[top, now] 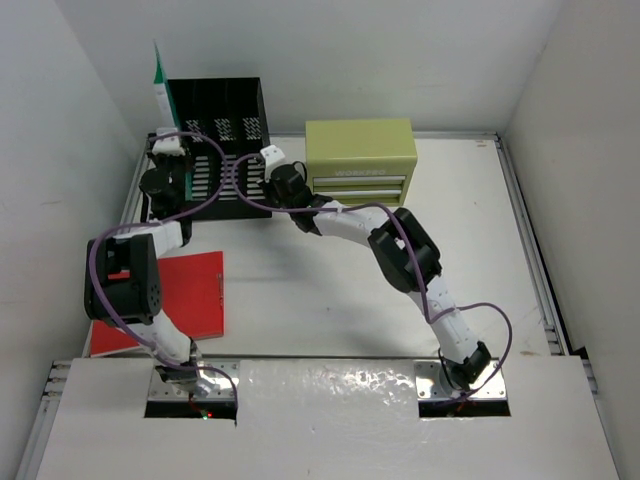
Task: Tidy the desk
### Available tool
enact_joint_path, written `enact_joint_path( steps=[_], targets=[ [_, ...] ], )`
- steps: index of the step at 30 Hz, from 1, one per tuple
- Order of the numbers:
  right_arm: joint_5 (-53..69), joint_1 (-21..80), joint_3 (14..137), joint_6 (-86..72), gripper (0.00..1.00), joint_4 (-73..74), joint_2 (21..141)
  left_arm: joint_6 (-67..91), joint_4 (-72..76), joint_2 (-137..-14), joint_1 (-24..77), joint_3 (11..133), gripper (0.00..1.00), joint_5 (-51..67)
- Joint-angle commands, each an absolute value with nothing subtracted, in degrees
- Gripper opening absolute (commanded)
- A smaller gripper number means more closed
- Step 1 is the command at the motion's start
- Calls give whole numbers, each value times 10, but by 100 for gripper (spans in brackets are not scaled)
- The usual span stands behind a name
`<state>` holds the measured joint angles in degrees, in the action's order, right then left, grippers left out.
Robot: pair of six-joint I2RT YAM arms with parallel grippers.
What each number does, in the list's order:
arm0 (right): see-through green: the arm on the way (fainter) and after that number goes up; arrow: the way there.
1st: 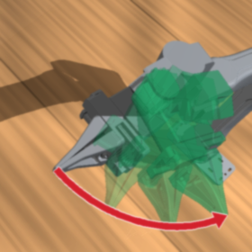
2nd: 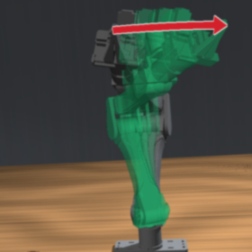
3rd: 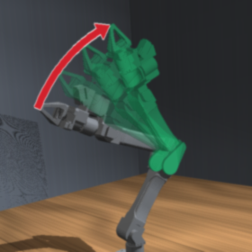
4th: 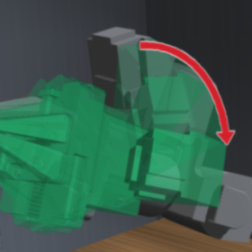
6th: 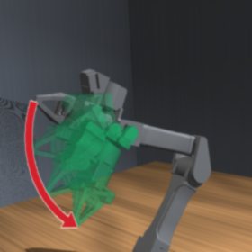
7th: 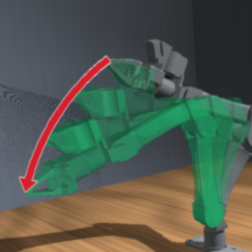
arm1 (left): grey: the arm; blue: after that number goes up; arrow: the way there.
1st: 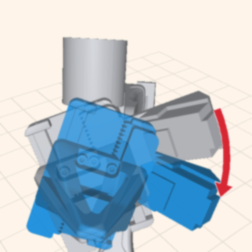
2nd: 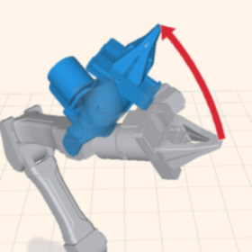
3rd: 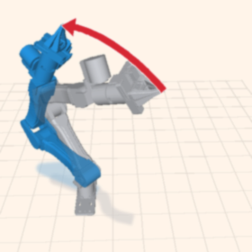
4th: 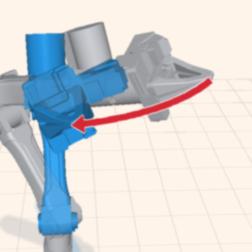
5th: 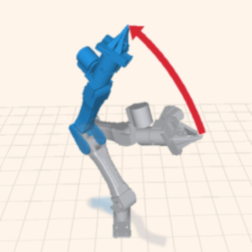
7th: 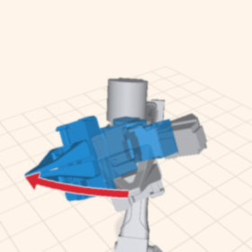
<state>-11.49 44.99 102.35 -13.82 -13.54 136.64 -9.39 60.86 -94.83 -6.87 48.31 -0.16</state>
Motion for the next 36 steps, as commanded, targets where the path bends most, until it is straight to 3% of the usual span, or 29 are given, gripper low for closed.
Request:
enact_joint_path(
  steps=[1, 9, 19, 36],
  targets=[
    [-9, 470, 984, -84, 0, -46, 1364, -107, 674, -916, -76, 462, 0, 62],
    [47, 470, 882, -43, 0, -83, 1305, -126, 710, -832, -78, 354, 0, 112],
    [99, 471, 871, -4, 0, -23, 1293, -116, 788, -818, -77, 315, 0, 145],
    [109, 480, 853, 56, 0, -18, 1280, -76, 887, -933, -93, 278, 0, 93]
  ],
)
